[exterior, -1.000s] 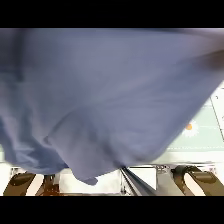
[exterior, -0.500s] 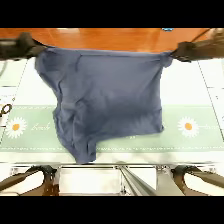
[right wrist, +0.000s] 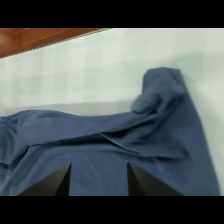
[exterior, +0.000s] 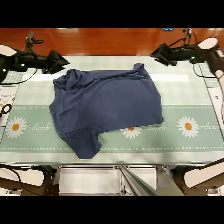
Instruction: Fold the shirts.
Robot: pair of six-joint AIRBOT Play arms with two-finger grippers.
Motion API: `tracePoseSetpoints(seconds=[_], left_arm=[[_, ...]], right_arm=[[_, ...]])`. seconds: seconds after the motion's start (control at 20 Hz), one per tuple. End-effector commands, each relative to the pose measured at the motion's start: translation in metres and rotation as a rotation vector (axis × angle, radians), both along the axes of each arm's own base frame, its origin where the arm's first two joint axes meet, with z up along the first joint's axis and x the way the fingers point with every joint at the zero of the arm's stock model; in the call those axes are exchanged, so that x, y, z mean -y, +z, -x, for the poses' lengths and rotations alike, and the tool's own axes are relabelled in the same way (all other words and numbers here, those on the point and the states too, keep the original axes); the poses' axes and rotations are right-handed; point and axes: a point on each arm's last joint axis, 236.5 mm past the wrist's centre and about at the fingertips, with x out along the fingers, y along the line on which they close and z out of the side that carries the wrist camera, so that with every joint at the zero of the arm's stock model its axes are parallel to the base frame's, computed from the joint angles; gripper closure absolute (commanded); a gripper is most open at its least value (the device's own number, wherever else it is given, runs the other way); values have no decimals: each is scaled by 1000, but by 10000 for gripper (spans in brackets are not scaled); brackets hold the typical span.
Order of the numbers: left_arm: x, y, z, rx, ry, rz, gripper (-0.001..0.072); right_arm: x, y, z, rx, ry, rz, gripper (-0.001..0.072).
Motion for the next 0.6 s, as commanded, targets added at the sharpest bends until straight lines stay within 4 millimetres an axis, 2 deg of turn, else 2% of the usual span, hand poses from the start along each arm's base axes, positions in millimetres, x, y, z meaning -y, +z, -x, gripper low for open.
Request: tracePoseSetpoints(seconds=[0.0, 0.05, 0.15, 0.2, 0.25, 0.3, 0.35, 0.4, 0.55], left_arm=[[-64, -16, 60, -224, -19, -115, 200], [-86, -13, 79, -254, 10, -133, 200], [-109, -16, 120, -277, 88, -126, 200], [-112, -27, 150, -318, 130, -105, 201], [-108, -42, 182, -379, 158, -68, 201], [-98, -59, 215, -445, 183, -15, 201], [-89, -71, 240, -484, 213, 38, 201], [-80, -80, 257, -490, 239, 94, 201], [-64, -97, 284, -502, 306, 224, 201]], right_arm=[[63, 0, 50, -169, 26, 21, 302], [102, -6, 74, -238, -13, 109, 302], [171, -16, 118, -317, -136, 283, 301], [190, -20, 136, -326, -203, 305, 302], [199, -28, 153, -325, -271, 278, 301], [197, -40, 171, -331, -330, 221, 301], [187, -53, 188, -346, -370, 152, 301], [169, -68, 211, -380, -369, 102, 301], [126, -96, 254, -391, -330, 54, 301]])
